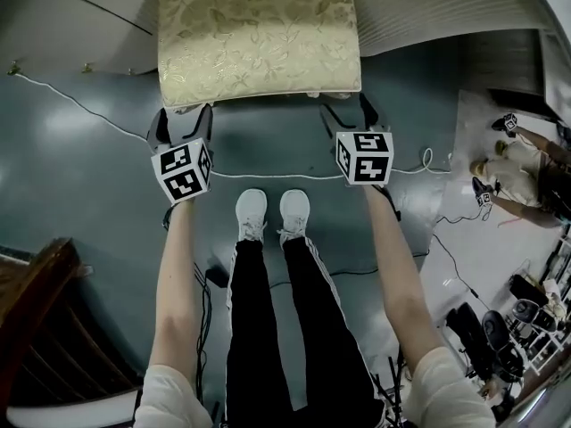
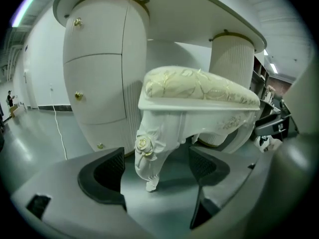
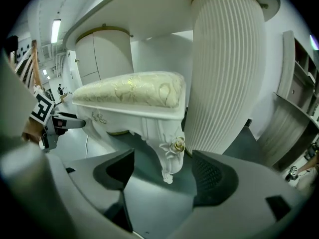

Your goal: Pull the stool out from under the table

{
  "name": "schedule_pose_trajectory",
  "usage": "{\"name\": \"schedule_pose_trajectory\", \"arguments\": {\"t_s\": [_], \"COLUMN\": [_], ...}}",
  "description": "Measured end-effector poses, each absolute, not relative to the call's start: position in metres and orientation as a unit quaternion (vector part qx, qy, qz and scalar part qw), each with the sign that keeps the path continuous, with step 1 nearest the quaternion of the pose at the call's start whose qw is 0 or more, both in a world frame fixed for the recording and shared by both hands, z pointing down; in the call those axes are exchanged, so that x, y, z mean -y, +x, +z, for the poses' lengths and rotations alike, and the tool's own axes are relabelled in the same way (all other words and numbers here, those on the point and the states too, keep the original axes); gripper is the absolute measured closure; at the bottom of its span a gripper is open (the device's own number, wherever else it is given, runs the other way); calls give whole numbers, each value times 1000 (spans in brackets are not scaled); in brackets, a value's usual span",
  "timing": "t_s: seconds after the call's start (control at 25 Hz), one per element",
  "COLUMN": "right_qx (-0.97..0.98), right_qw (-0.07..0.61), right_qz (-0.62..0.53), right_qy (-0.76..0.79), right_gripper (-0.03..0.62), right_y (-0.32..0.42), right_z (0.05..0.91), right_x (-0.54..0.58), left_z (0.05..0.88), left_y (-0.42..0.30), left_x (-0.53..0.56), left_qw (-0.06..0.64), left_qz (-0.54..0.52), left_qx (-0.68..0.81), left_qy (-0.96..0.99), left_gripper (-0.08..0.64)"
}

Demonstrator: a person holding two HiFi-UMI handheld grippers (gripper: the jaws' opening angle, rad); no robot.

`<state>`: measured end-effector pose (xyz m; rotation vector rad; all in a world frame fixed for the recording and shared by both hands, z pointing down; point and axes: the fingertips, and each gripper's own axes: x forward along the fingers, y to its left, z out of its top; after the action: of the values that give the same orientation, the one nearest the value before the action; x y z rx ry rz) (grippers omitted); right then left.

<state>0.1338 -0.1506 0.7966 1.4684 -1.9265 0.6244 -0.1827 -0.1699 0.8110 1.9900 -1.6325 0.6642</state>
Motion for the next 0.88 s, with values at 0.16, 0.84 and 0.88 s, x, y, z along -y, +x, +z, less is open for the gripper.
{"name": "schedule_pose_trajectory", "arguments": {"t_s": [0.16,0.84,0.88], "right_qx": [722,721,720], "right_qw": [319,313,315], "right_qz": [248,253,253], "right_qy": [561,565,564], "right_gripper": [244,247,247], "right_y": [138,133,133], "right_z": [815,862,863], "right_x": [159,194,195], "left_z": [833,873,874], "left_y": [-182,-184,-184], "left_x": [178,218,218], "left_qw": [254,248,245], "left_qz": [255,280,283], "left_qx": [586,576,576], "left_qy": [726,727,727], "left_gripper": [189,192,192]}}
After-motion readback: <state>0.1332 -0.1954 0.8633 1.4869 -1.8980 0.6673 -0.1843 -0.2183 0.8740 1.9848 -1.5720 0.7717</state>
